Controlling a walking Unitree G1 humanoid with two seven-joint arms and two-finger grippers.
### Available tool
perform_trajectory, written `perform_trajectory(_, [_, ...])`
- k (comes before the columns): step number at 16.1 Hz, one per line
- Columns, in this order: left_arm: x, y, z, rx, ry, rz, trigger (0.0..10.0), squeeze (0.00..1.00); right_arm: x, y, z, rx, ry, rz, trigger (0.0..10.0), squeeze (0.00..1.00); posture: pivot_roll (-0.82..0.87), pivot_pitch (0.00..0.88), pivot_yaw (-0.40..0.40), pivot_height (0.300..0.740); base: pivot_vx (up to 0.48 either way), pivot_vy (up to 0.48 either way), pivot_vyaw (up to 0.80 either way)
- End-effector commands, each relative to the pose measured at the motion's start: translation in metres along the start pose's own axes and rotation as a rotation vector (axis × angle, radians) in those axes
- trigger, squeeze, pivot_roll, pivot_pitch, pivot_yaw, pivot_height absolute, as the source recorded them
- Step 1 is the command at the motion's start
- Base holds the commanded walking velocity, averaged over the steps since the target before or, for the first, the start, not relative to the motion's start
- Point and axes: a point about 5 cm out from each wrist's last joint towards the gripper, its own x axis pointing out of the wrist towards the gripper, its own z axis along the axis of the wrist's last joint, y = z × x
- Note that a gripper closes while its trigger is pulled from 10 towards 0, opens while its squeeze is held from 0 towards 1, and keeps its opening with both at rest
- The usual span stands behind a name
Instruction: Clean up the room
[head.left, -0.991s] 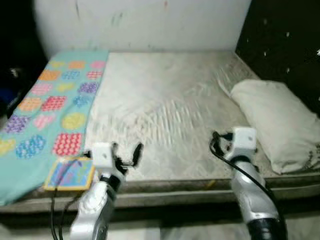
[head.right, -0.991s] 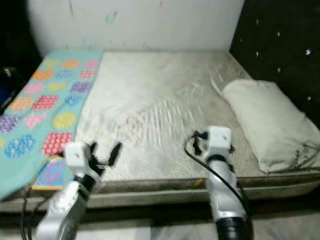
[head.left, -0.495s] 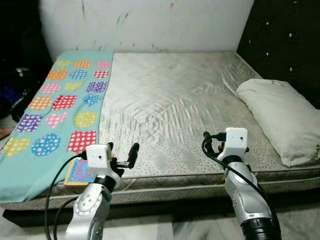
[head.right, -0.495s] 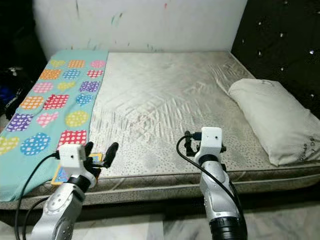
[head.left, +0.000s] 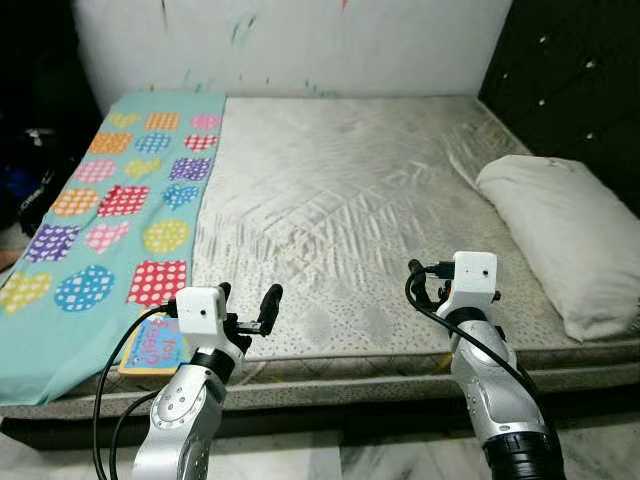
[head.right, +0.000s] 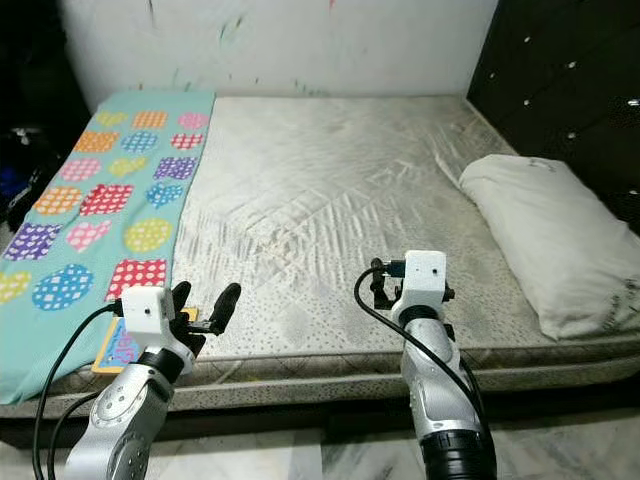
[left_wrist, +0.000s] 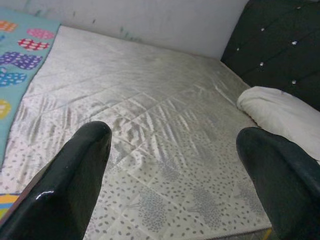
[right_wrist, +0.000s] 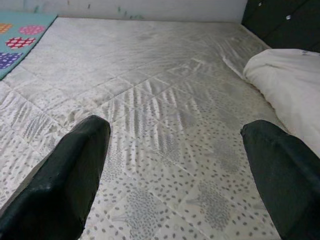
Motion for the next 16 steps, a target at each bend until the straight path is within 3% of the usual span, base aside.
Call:
perform_trajectory(1, [0.0017,-0.0011,0.0046,0.007,-0.018,-0.017,10.0,0.0,0.0013,-0.0017,0.004,0.007,-0.008,0.003,10.0,0.0,-0.09,0.0,-0.023,0.74,0.345,0.0,0.0])
perform_trajectory(9, [0.0029,-0.0016,0.0032,0.003,-0.014,-0.008,10.0,0.0,0.0011,0.001,0.0036,0.01,-0.009,0.014,10.0,0.0,-0.09,0.0,-0.021,0.74,0.331,0.0,0.0])
perform_trajectory(16, [0.004,-0.0016,0.0023,-0.041,-0.015,0.024,10.0,0.0,-0.0004,-0.0007,0.0012,-0.01,-0.003,0.011,10.0,0.0,-0.1,0.0,-0.019,0.74,0.0,0.0,0.0])
